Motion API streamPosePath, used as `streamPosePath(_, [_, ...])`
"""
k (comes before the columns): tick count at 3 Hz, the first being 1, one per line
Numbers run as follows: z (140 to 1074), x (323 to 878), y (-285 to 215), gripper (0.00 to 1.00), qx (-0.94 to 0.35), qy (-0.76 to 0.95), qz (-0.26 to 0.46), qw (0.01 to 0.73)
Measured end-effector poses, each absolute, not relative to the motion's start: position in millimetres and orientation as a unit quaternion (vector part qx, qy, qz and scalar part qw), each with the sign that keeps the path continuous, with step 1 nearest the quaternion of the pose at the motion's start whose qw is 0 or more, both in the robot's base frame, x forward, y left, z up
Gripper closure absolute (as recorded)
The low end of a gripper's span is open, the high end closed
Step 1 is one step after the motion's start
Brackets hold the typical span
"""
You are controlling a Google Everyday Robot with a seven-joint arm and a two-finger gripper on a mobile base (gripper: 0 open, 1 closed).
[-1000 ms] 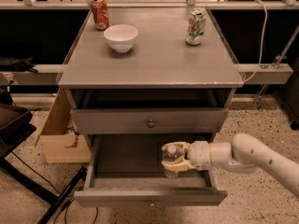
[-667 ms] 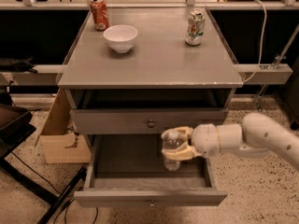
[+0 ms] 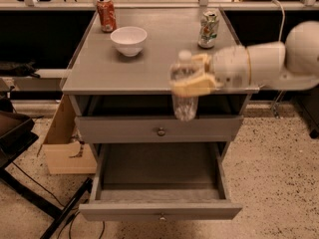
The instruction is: Pick water bottle from middle drawer and place on counter
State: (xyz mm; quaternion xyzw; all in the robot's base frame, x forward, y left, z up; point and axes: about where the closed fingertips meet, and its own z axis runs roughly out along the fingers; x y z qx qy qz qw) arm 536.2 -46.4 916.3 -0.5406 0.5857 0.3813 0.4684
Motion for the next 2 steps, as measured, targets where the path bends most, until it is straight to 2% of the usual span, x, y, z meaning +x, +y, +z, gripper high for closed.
streamPosePath(1, [989, 591, -54, 1.0, -0.486, 0.61, 0.375, 0.502])
streamPosePath(2, [1008, 646, -76, 1.0, -0.417, 0.635, 0.373, 0.533])
